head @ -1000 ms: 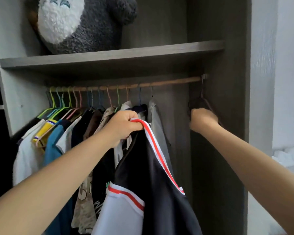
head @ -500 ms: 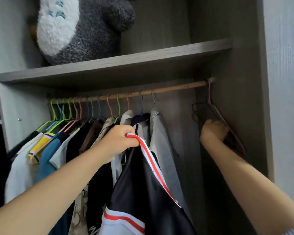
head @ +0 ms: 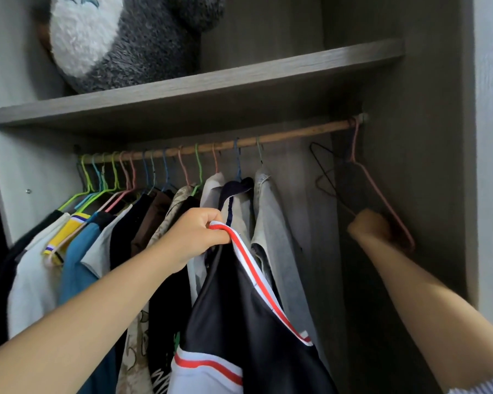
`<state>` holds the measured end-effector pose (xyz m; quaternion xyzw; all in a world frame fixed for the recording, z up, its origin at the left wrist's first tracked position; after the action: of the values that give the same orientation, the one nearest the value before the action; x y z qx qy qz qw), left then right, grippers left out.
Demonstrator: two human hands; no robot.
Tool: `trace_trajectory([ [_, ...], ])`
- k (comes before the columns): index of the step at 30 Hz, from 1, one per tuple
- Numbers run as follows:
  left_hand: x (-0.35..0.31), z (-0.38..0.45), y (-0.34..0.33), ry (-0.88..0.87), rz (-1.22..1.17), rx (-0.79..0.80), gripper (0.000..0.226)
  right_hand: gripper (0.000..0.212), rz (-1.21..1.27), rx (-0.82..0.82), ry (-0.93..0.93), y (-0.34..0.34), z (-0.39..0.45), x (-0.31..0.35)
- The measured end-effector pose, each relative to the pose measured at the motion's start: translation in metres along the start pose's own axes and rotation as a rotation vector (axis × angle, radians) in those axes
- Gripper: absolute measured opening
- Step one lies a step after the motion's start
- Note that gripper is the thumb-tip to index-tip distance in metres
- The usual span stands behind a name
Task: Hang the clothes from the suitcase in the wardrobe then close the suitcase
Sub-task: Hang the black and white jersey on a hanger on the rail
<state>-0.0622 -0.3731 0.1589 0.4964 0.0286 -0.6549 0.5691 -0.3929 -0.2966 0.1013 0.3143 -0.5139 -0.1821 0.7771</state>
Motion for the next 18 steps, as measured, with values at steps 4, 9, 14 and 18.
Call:
trace_trajectory([
  [4,0.004,0.0,-0.004,0.002,0.0,0.004,0.043,0.043,0.159,-0.053,-0.007,0.008,0.001,0.003],
  [9,-0.001,0.002,-0.004,0.003,0.008,-0.016,0.044,0.049,0.066,-0.075,0.039,0.011,0.005,0.009],
  [14,-0.001,-0.001,-0.005,0.008,0.025,-0.015,0.046,0.03,-0.04,-0.067,0.053,0.008,0.001,0.013],
  [18,0.008,-0.005,-0.007,0.026,0.03,-0.008,0.044,0.031,-0.12,-0.176,0.237,0.015,-0.013,0.029],
])
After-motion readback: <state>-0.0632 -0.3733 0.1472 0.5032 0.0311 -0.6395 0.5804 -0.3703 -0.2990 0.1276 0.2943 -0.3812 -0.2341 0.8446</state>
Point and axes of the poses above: each hand's wrist, its own z-axis towards the middle knuckle, its own y-axis out of the back of the hand, x = y × z, the point moved 7 cm from there along z, towards the middle knuckle, and after that the axes turned 3 degrees about -y, right-handed, at the moved point
